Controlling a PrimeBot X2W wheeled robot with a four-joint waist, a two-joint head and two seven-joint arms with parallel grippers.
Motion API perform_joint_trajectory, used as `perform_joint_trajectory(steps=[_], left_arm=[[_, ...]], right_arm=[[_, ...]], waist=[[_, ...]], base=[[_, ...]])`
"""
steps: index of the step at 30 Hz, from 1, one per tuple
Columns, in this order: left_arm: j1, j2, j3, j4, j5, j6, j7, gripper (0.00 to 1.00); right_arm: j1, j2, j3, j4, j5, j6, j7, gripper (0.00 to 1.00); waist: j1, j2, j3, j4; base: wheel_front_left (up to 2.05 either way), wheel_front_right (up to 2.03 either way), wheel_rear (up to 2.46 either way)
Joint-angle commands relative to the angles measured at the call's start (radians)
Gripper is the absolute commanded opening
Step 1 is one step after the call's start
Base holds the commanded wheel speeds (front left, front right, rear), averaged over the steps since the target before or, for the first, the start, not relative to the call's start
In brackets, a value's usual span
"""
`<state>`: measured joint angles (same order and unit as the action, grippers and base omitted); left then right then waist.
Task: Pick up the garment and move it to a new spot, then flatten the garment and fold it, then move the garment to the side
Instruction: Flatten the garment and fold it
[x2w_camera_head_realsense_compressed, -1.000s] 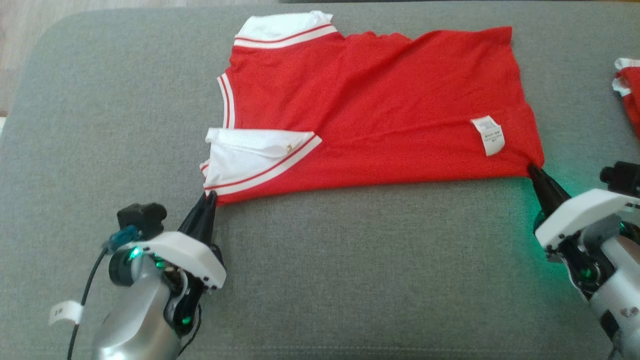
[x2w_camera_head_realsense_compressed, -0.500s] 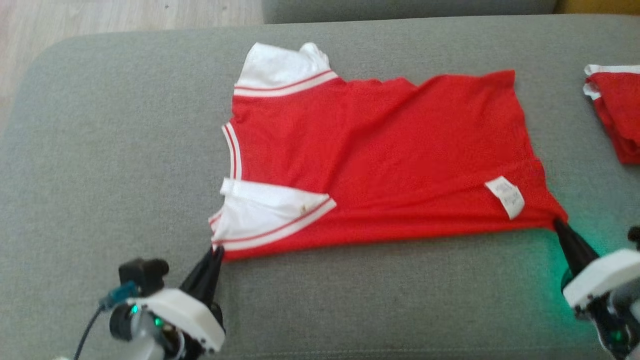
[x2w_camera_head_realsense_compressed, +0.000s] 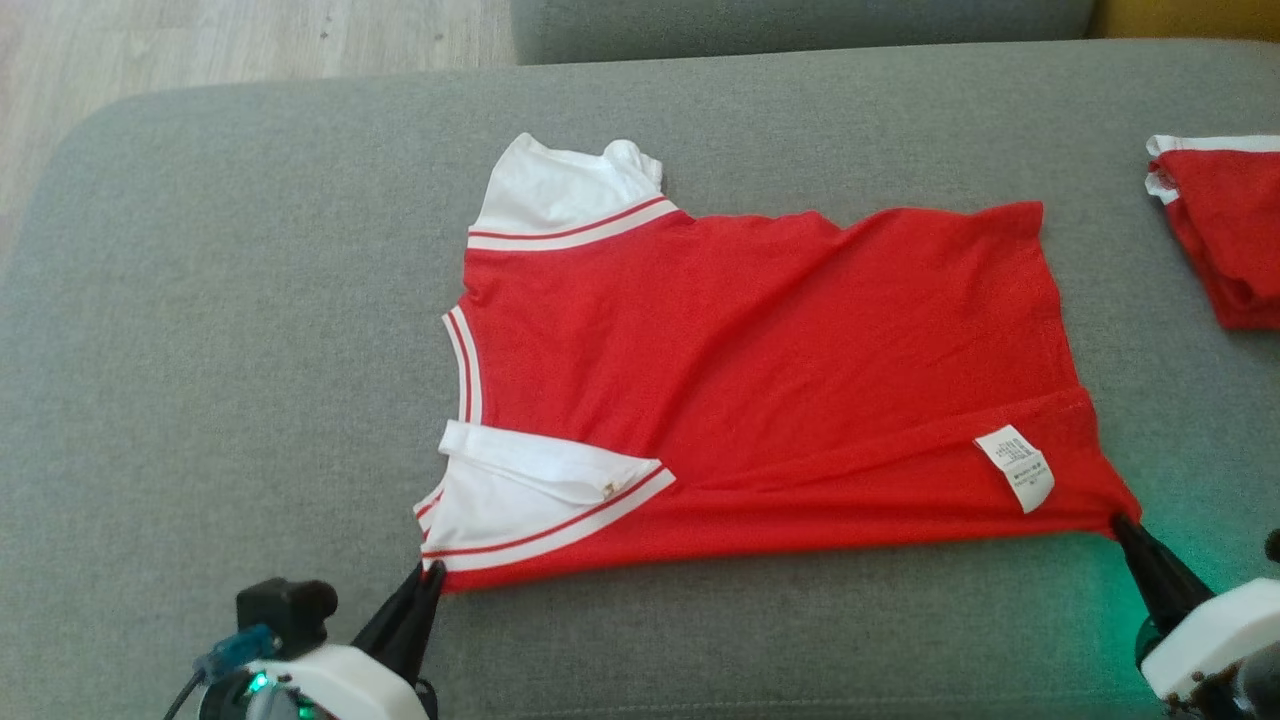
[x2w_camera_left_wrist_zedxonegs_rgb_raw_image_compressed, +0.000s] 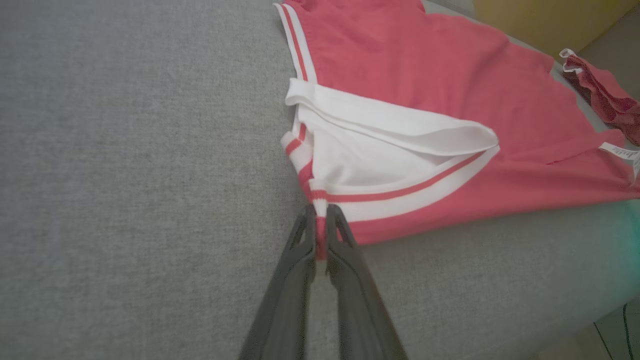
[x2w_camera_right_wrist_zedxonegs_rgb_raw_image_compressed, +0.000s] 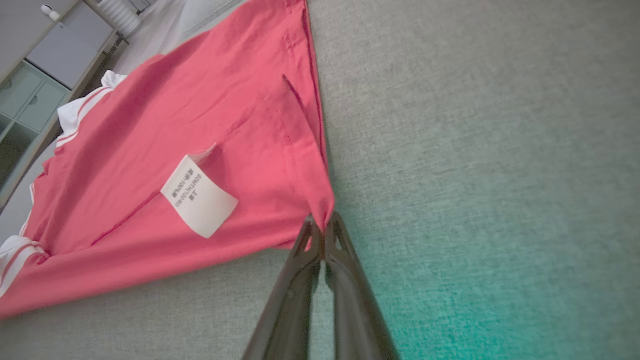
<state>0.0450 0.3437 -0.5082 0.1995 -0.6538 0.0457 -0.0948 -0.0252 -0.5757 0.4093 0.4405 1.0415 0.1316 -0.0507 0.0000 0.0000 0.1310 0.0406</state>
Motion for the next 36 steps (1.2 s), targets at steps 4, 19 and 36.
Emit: perform_joint_trajectory(steps=[4, 19, 36], left_arm=[[-0.017, 0.031, 0.023, -0.029, 0.003, 0.020, 0.028, 1.00], [-0.383, 0.142, 0.088, -0.209, 0.031, -0.003, 0.202, 1.00], [-1.245, 0.108, -0.086, 0.289, 0.055, -0.169, 0.705, 1.00]], right_arm=[[0.039, -0.019, -0.077, -0.051, -0.071, -0.001, 0.007, 1.00], [0.037, 0.122, -0.322, -0.273, -0.315, -0.001, 0.090, 1.00], [-0.099, 0.197, -0.384, -0.433, -0.402, -0.001, 0.188, 1.00]], waist=[[0.0000, 0.0000, -0.010, 0.000], [0.0000, 0.0000, 0.082, -0.012], [0.0000, 0.0000, 0.394, -0.115]], base=[[0.00, 0.00, 0.00], [0.00, 0.00, 0.00], [0.00, 0.00, 0.00]])
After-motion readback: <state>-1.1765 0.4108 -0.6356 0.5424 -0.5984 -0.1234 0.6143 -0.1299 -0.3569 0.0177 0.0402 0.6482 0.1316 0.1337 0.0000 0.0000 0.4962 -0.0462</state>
